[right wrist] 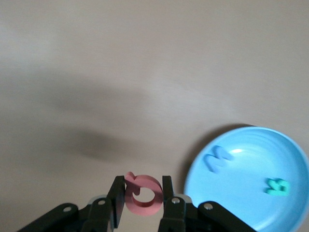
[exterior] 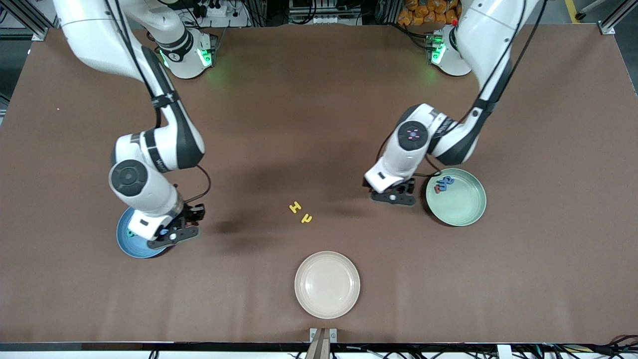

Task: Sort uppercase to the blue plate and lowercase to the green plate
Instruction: 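Carry the pink Q onto the blue plate while the left gripper reaches the d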

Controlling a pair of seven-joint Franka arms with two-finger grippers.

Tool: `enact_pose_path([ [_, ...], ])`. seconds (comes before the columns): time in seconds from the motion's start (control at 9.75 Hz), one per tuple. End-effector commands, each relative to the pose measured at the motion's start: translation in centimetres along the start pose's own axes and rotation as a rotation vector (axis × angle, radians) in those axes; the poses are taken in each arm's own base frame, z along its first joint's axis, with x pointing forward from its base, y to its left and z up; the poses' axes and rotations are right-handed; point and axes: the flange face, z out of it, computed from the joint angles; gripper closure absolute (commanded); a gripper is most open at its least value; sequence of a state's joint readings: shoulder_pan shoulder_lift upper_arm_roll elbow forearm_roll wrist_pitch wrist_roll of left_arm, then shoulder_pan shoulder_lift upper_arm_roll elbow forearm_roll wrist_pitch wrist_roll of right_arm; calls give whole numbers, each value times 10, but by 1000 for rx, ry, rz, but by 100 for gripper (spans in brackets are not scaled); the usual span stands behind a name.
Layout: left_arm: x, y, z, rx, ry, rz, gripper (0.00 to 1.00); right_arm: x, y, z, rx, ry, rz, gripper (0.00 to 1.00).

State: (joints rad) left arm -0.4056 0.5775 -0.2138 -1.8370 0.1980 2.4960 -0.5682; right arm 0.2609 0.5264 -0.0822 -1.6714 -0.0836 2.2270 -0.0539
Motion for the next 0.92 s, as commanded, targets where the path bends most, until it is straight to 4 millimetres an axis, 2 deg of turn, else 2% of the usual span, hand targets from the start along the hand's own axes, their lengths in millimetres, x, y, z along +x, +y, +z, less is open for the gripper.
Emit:
enact_pose_path([
  [0.0,32,41,1,-17,71,23,0,-15,40,-6,-22,-29,1,100],
  [0.21,53,69,-6,6,154,71,0,-26,83,-4,-25,-41,-22,100],
  [0.31,61,84,-2,3,200,91,0,-35,110,1,-24,-57,-53,100],
  [0.41,67,94,9,-17,267,98,0,-43,140,9,-26,-66,-78,100],
  [0.51,67,100,22,-47,327,96,0,-48,158,17,-23,-75,-83,100],
  [0.62,63,110,36,-43,354,112,0,-50,161,22,-19,-82,-70,97],
  [0.72,56,124,52,-23,374,128,0,-51,157,26,-11,-96,-65,46],
  [0.82,49,132,59,-21,386,125,0,-50,153,27,-6,-105,-60,0],
])
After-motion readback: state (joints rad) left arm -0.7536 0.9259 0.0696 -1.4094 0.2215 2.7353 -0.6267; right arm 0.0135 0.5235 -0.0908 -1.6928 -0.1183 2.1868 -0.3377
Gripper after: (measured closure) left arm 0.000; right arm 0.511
